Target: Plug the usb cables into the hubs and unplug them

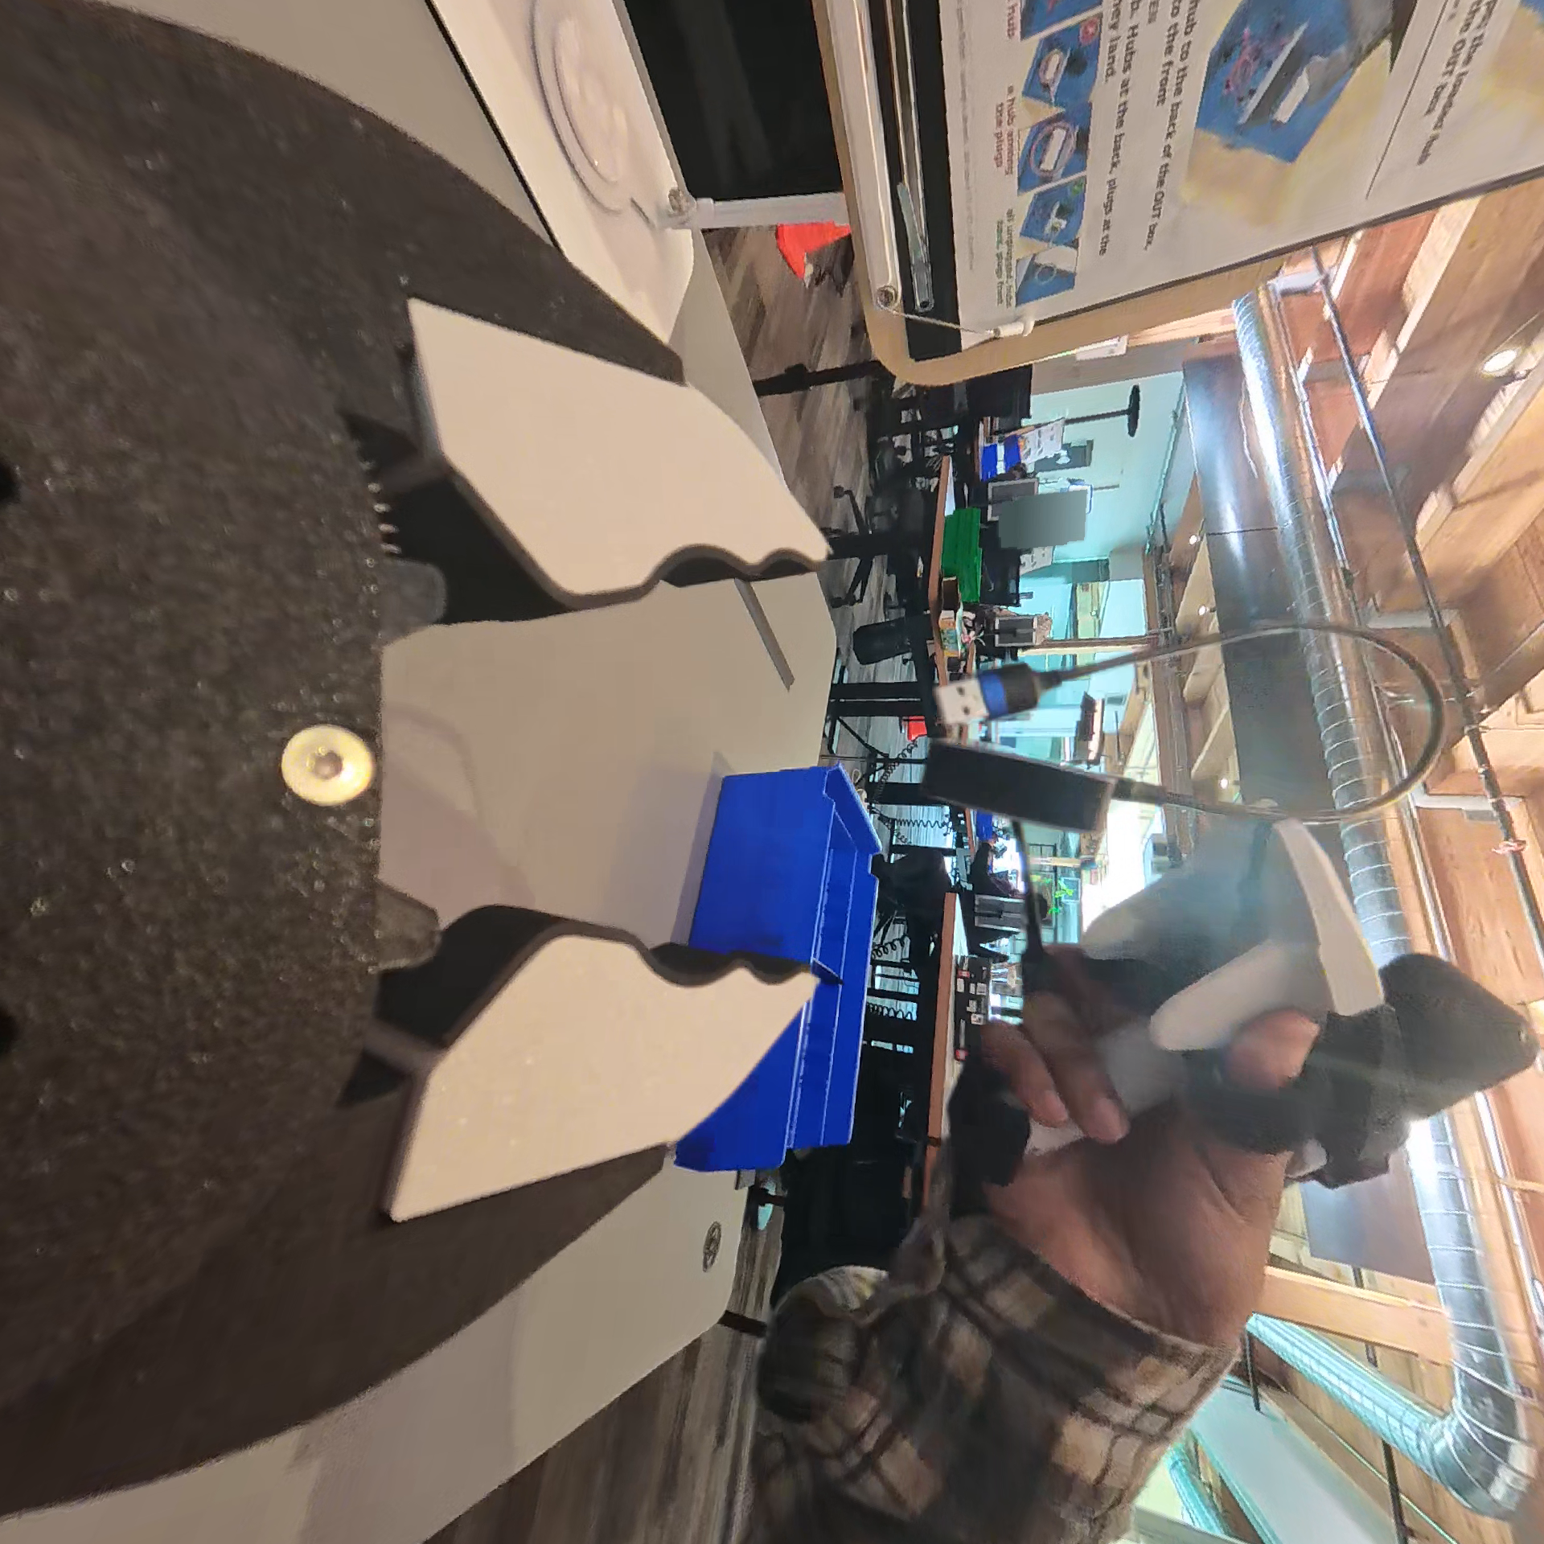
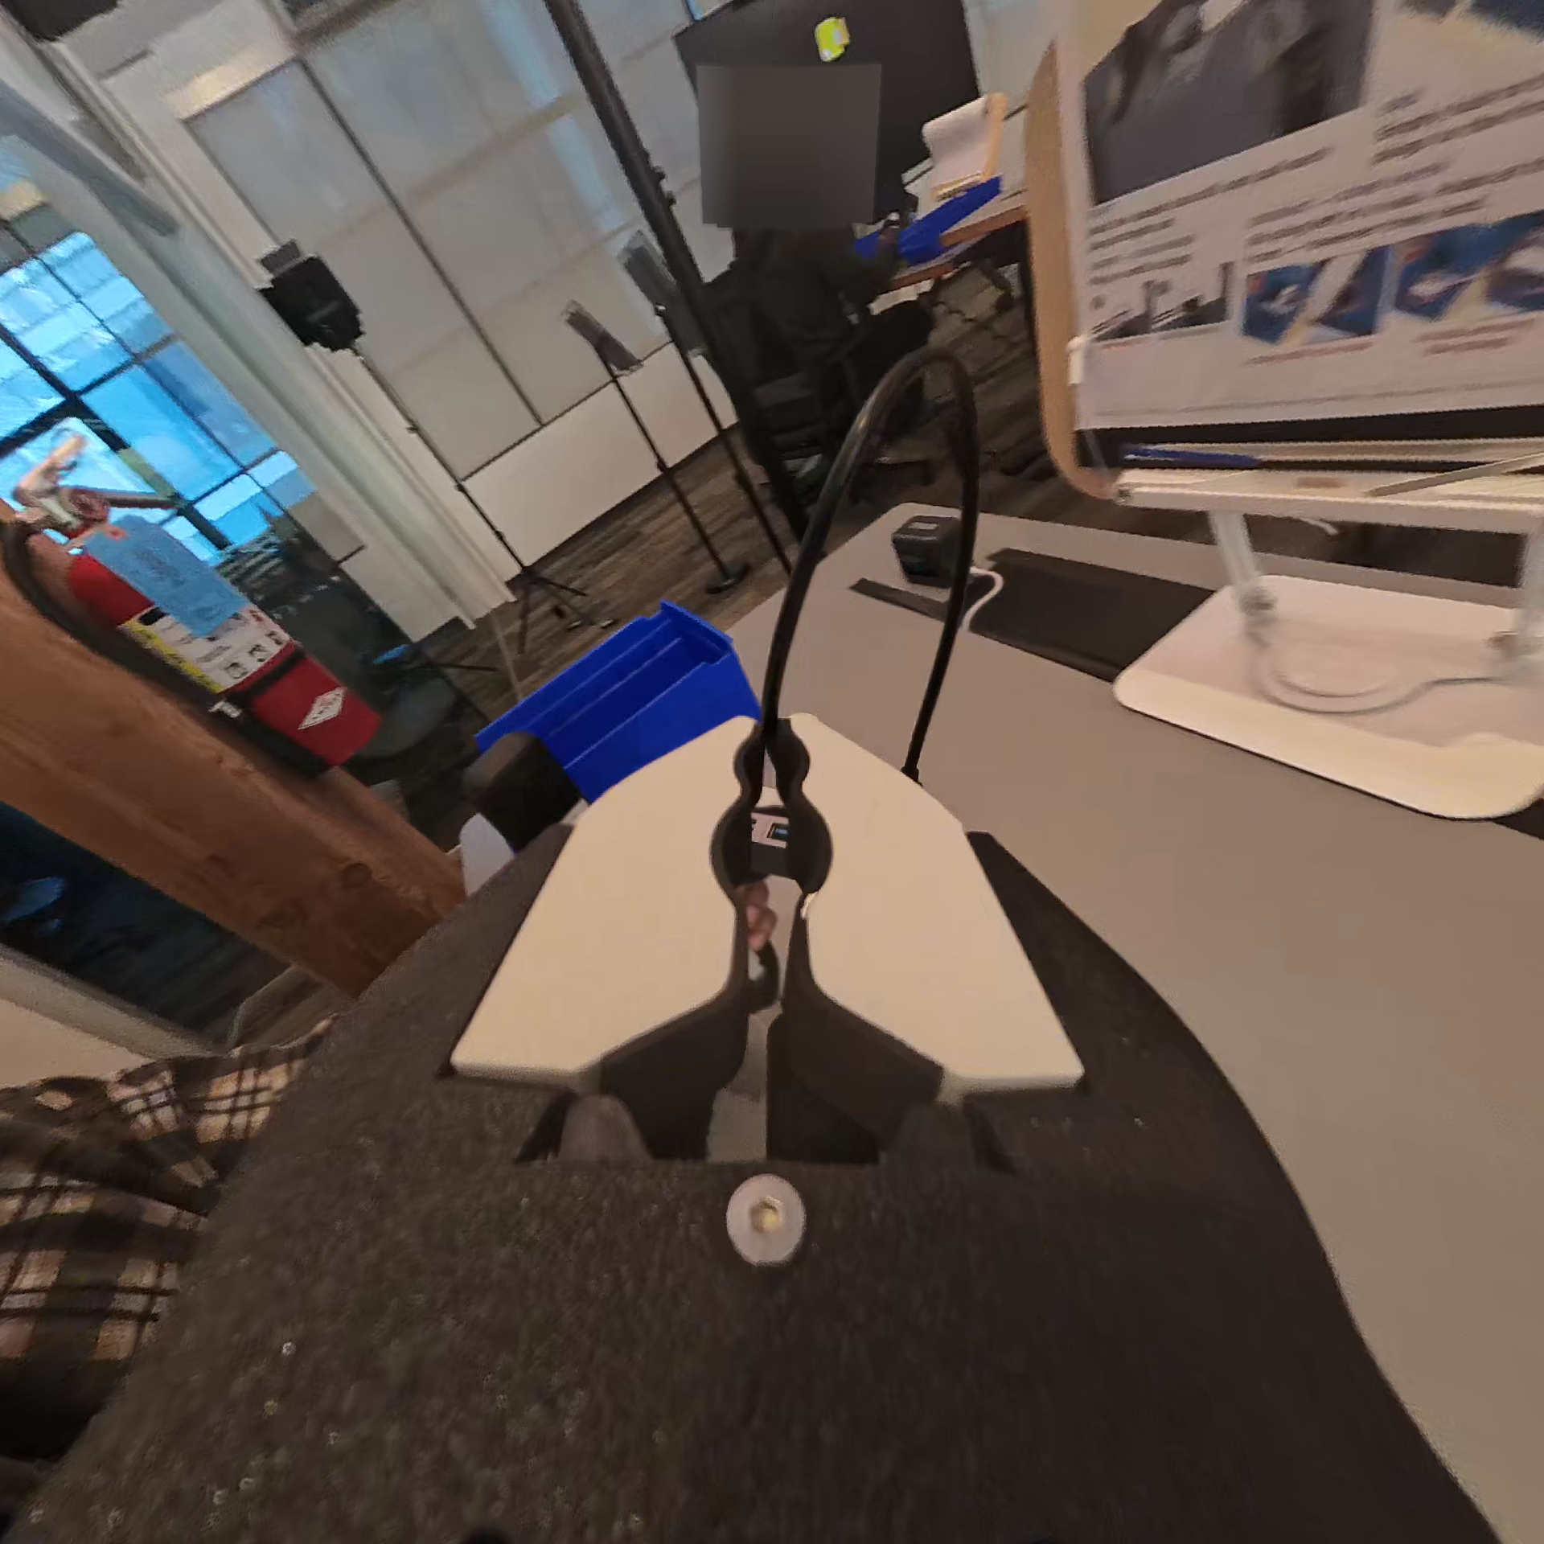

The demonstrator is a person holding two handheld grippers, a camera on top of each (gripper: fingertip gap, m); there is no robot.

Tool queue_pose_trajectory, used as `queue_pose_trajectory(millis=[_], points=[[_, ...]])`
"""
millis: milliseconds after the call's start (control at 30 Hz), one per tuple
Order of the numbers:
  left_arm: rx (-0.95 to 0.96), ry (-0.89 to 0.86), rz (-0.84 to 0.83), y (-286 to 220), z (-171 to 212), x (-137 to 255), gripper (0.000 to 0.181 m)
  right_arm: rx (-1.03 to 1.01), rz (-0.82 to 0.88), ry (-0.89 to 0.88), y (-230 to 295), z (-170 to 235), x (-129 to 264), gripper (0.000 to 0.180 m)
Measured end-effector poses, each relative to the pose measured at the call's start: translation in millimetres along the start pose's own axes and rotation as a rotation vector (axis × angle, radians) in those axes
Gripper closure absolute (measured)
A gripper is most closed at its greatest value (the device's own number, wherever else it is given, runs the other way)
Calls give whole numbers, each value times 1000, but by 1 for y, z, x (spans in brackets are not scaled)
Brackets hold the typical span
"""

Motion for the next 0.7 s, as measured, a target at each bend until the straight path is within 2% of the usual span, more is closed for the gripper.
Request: queue_pose_trajectory(millis=[100, 167, 267, 300, 333, 400, 567, 700], points=[[2, -67, 18, -2, -7, 2, 98, -24, -65, -26, 13, 11, -17, 179], [7, -126, 58, -6, -13, 8, 106, -37, -95, -41, 19, 18, -24, 179], [-15, -191, 118, -12, -22, 17, 129, -66, -134, -63, 24, 30, -28, 178], [-28, -189, 141, -14, -23, 19, 141, -81, -143, -74, 25, 34, -29, 179], [-40, -176, 147, -15, -23, 21, 163, -100, -156, -84, 26, 38, -29, 179], [-65, -147, 119, -13, -26, 24, 169, -137, -172, -108, 25, 47, -28, 179], [6, 112, 158, -12, -33, 22, 170, -155, -224, -108, 16, 75, -15, 177], [10, 392, 135, -2, -40, 23, 170, 52, -235, 53, 14, 94, 9, 152]])
Point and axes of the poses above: each gripper's, where its closed fingertips meet, x back along the fingers, z out of its underside, y = z × x across the jaws, the point moved 7 cm from there along x, back along the fingers, and after that the axes turned 14 degrees about x, right-handed, at the moved point
